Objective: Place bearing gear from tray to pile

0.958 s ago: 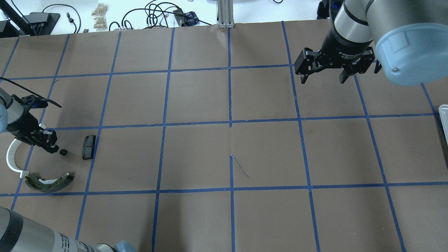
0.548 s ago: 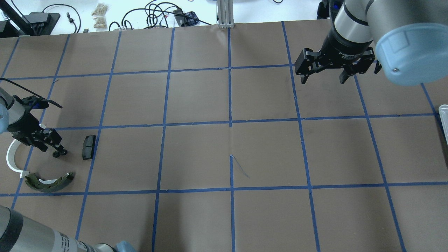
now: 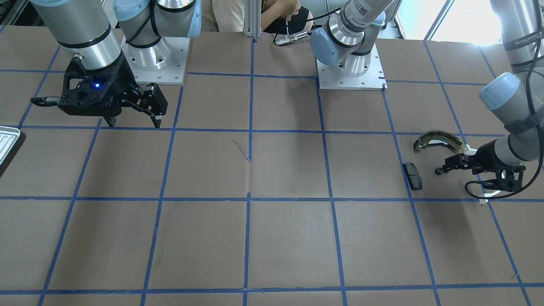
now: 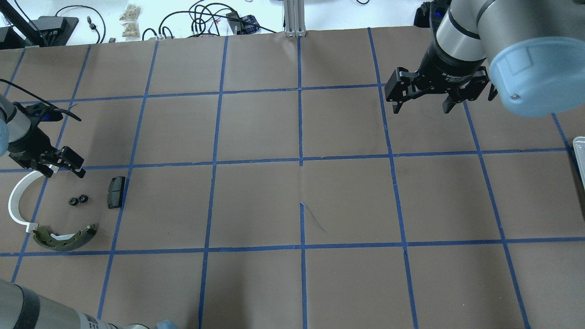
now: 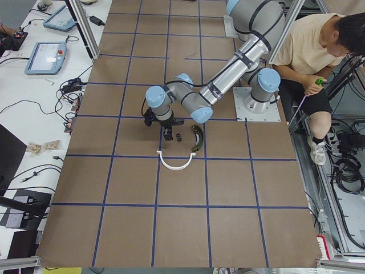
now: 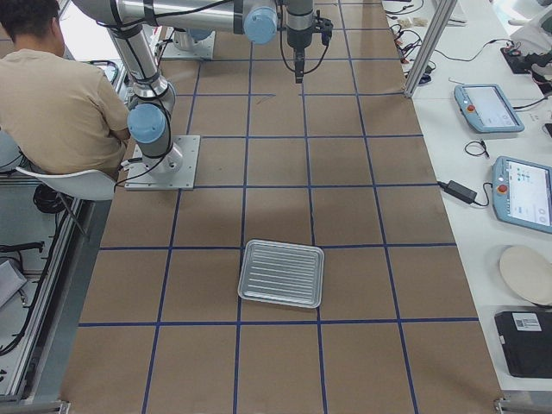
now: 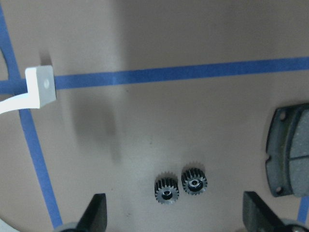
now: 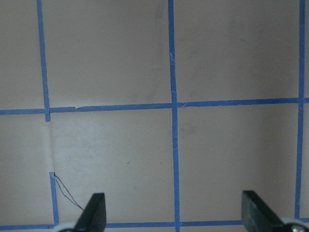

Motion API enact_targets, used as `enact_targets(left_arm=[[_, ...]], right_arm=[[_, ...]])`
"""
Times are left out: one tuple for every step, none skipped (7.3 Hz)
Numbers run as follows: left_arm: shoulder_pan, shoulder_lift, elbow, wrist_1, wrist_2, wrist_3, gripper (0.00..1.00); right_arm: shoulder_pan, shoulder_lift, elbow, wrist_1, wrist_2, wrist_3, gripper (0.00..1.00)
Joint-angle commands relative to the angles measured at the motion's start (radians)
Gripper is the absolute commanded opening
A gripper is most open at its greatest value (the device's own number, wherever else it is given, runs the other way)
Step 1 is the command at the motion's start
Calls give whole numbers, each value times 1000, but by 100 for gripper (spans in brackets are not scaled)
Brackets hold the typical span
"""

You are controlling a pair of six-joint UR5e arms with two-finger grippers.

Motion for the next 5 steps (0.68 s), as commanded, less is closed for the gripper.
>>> enact_targets(left_arm=[[-159, 104, 10, -58, -21, -145, 100], [-223, 159, 8, -75, -39, -168, 100], [-284, 200, 7, -103, -72, -239, 100], [-367, 232, 4, -114, -61, -308, 100], [-444, 266, 7, -136, -54, -375, 100]], right_arm=[[-2, 0, 1, 0, -2, 1, 100], [-2, 0, 1, 0, -2, 1, 100], [-4, 0, 1, 0, -2, 1, 100], [-2, 0, 1, 0, -2, 1, 100], [-2, 0, 1, 0, -2, 1, 100]])
